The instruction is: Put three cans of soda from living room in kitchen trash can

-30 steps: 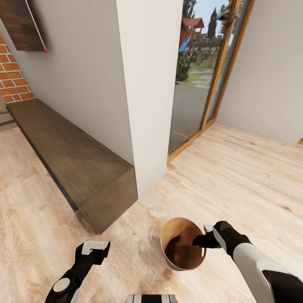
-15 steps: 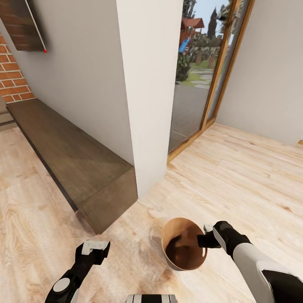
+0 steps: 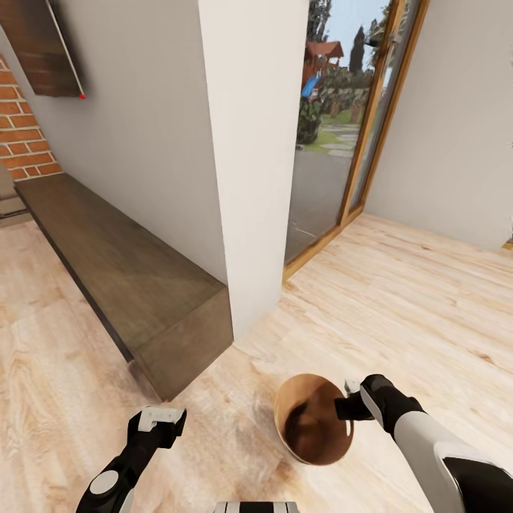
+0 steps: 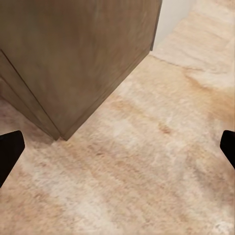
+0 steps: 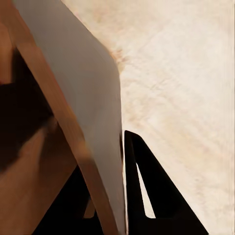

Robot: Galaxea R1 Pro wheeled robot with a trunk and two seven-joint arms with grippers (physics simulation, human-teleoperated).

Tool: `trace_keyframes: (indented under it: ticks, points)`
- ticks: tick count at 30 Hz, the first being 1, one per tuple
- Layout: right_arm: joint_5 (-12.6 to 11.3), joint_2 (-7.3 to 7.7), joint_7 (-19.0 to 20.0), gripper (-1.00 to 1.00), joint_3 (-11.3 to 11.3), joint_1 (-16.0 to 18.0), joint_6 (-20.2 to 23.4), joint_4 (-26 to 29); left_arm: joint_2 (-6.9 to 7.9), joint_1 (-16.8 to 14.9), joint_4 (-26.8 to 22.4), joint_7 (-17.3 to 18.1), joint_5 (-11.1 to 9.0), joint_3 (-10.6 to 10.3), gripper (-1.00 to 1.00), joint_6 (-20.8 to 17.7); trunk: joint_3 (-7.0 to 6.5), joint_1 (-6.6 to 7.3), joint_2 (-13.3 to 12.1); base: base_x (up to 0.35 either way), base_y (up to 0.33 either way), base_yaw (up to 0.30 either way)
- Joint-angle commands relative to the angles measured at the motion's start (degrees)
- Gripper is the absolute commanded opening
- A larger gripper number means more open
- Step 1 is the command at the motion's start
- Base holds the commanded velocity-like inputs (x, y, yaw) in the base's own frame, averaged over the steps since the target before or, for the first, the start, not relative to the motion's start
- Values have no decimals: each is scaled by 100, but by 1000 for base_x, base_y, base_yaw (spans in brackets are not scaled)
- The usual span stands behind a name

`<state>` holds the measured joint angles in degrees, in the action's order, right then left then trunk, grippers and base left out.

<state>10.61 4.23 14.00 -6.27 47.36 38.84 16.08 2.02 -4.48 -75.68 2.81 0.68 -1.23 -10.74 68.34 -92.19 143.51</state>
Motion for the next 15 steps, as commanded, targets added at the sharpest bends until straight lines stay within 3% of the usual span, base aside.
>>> trace_keyframes:
  ticks: [1,15]
  points:
    - [-156,-1,-7,-100,-32,1,27,-1,0,0,0,0,2,0,100,-1,-23,3,-1,0,0,0]
    - [-156,-47,-20,-100,-25,1,27,-8,0,0,0,0,11,0,100,-42,-333,39,-20,0,0,0]
